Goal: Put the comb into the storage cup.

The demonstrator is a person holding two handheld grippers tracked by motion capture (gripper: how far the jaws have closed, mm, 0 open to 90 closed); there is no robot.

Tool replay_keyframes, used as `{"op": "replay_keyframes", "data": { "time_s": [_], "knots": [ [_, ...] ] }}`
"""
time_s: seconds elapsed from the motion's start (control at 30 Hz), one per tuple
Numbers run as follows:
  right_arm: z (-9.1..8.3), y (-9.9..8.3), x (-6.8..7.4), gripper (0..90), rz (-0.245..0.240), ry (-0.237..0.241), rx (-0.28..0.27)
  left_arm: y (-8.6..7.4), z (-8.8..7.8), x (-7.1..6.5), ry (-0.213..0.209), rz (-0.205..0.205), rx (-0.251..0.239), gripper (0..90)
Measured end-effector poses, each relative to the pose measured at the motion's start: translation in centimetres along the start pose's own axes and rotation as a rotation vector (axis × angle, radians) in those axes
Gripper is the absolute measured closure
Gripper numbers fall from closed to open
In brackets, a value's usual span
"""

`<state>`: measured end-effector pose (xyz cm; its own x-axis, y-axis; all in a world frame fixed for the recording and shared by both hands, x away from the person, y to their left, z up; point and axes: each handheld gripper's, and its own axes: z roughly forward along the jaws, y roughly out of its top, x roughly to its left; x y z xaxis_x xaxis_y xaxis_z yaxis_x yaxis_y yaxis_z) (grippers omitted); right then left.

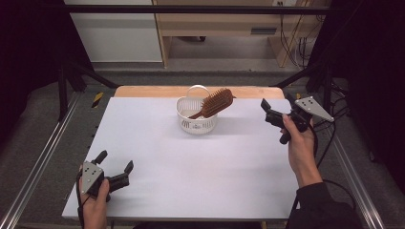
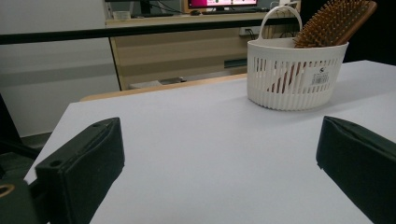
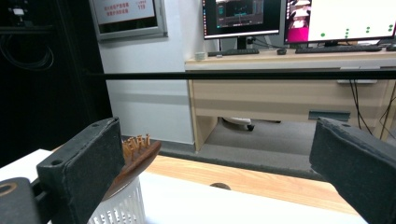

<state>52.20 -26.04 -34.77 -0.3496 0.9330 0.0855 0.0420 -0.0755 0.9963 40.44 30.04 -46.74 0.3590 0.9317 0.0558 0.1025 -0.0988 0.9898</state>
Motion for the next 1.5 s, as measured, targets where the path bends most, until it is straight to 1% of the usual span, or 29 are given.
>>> {"op": "replay_keyframes", "data": {
  "time_s": [0.1,0.27,0.4,0.47,0.53,0.6,0.67,0.73,0.8,0.9,0.97,1.1,1.2,1.3,1.37,1.5],
  "knots": [
    [-0.8,0.1,-0.3,3.1,-0.009,0.005,-0.006,0.0,-0.2,0.2,0.004,-0.003,-0.005,0.9],
    [-2.1,0.0,-0.9,3.0,-0.022,-0.01,-0.013,0.0,-0.4,0.5,0.011,-0.018,-0.011,0.9],
    [-3.0,-0.3,-1.1,2.6,-0.033,-0.026,0.0,0.2,-0.7,0.8,0.014,-0.022,-0.02,0.9],
    [-3.5,-0.5,-1.1,2.2,-0.03,-0.026,-0.002,0.1,-0.8,1.0,0.013,-0.031,-0.019,0.9],
    [-3.9,-0.7,-1.3,2.1,-0.029,-0.026,-0.001,0.2,-1.0,1.2,0.015,-0.031,-0.021,0.9],
    [-4.2,-0.9,-1.5,1.9,-0.033,-0.033,0.001,0.3,-1.1,1.3,0.013,-0.03,-0.027,0.9],
    [-4.6,-1.0,-1.6,2.0,-0.029,-0.037,0.001,0.2,-1.3,1.6,0.015,-0.037,-0.028,0.9],
    [-5.0,-1.4,-1.7,2.1,-0.027,-0.037,0.01,0.1,-1.7,1.9,0.015,-0.06,-0.034,0.9],
    [-5.2,-1.8,-1.7,2.1,-0.046,-0.038,0.029,0.0,-2.0,2.1,0.015,-0.061,-0.034,0.9],
    [-5.6,-2.5,-1.7,2.2,-0.051,-0.035,0.043,0.0,-2.2,2.4,0.011,-0.073,-0.045,0.9],
    [-6.1,-2.8,-1.6,2.3,-0.051,-0.035,0.043,0.0,-2.2,2.4,0.005,-0.08,-0.051,0.9],
    [-7.0,-3.3,-1.7,2.4,-0.045,-0.032,0.03,0.2,-2.1,2.1,-0.018,-0.068,-0.058,0.9],
    [-7.8,-3.8,-1.9,2.6,-0.039,-0.035,0.028,0.2,-2.1,1.9,-0.013,-0.057,-0.052,0.7],
    [-8.5,-4.3,-2.0,2.7,-0.051,-0.037,0.031,0.1,-2.1,1.8,-0.017,-0.055,-0.046,0.7],
    [-9.0,-4.7,-2.1,2.7,-0.043,-0.035,0.027,0.1,-2.1,1.8,-0.02,-0.053,-0.05,0.7],
    [-9.7,-6.0,-2.1,3.1,-0.044,-0.04,0.034,0.1,-2.1,1.8,-0.034,-0.065,-0.057,0.7]
  ]
}}
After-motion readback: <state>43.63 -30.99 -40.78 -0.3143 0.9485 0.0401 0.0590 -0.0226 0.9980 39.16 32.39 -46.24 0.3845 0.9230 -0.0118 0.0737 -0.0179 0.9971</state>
